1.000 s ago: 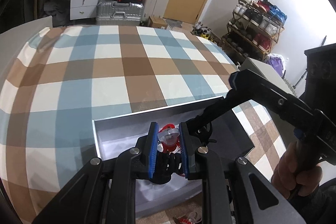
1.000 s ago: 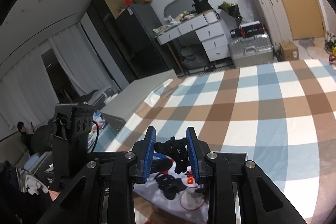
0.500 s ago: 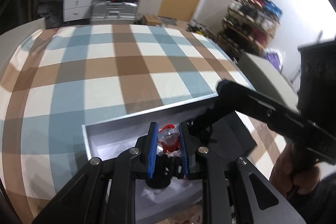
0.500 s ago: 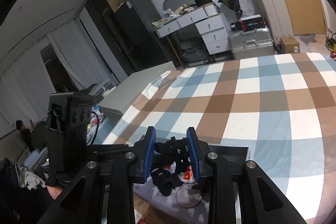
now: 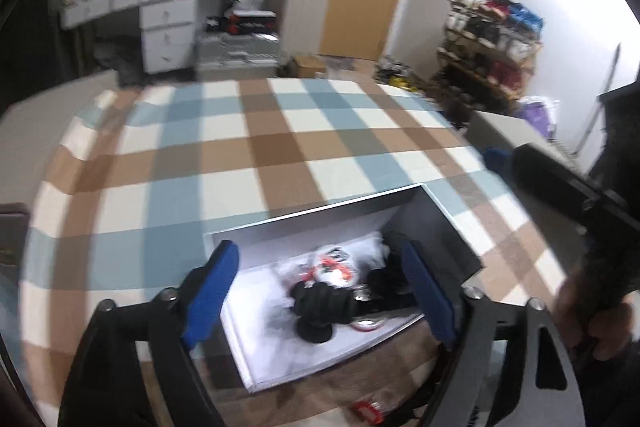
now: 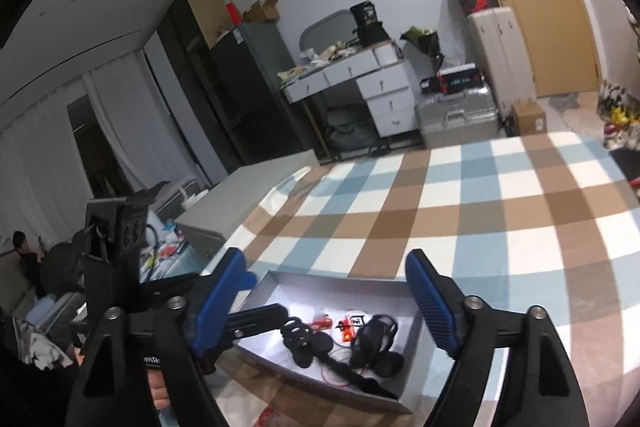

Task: Organize jewelry
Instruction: 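Lower the right tool's black items into the grey box while the left tool drops a red pin badge, then withdraw both tools from the box back to the remaining jewelry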

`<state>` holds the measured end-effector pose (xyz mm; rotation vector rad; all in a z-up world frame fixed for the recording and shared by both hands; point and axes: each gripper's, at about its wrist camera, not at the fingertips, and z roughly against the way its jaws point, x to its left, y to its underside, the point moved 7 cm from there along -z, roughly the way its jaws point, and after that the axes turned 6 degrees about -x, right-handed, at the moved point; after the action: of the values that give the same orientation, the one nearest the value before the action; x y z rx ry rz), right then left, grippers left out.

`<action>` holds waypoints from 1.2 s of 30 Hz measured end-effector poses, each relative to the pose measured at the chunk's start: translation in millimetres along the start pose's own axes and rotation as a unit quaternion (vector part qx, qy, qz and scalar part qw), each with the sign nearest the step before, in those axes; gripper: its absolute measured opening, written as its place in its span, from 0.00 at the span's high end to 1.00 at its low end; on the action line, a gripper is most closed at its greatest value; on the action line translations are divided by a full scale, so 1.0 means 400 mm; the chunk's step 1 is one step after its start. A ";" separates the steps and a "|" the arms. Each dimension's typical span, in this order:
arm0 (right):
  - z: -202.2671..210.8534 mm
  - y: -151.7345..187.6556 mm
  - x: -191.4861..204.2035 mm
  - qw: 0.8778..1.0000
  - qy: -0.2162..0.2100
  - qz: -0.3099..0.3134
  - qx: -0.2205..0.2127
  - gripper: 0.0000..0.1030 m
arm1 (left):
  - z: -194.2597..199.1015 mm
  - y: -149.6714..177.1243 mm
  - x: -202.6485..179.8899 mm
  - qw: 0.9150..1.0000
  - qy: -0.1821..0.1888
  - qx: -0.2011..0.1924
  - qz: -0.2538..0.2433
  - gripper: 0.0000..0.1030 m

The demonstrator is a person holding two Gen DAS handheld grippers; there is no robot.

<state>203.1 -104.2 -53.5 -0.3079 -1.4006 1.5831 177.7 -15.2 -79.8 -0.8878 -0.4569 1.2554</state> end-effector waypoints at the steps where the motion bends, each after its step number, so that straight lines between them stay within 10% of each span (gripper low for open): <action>1: 0.007 -0.003 0.002 1.000 0.002 0.000 -0.002 0.16 | 0.009 0.001 0.000 1.000 -0.002 -0.005 0.001 0.20; 17: 0.161 0.006 0.060 0.997 0.038 0.044 -0.045 0.00 | 0.122 0.071 -0.011 0.999 -0.013 -0.020 0.021 0.18; 36: 0.288 0.167 -0.003 0.992 0.123 0.014 -0.024 0.00 | 0.122 0.282 -0.168 0.994 0.088 0.058 0.013 0.18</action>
<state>88.9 -168.6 -76.6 -0.5344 -1.2485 1.4809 53.2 -57.3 -127.9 -0.8993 -0.2313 1.2034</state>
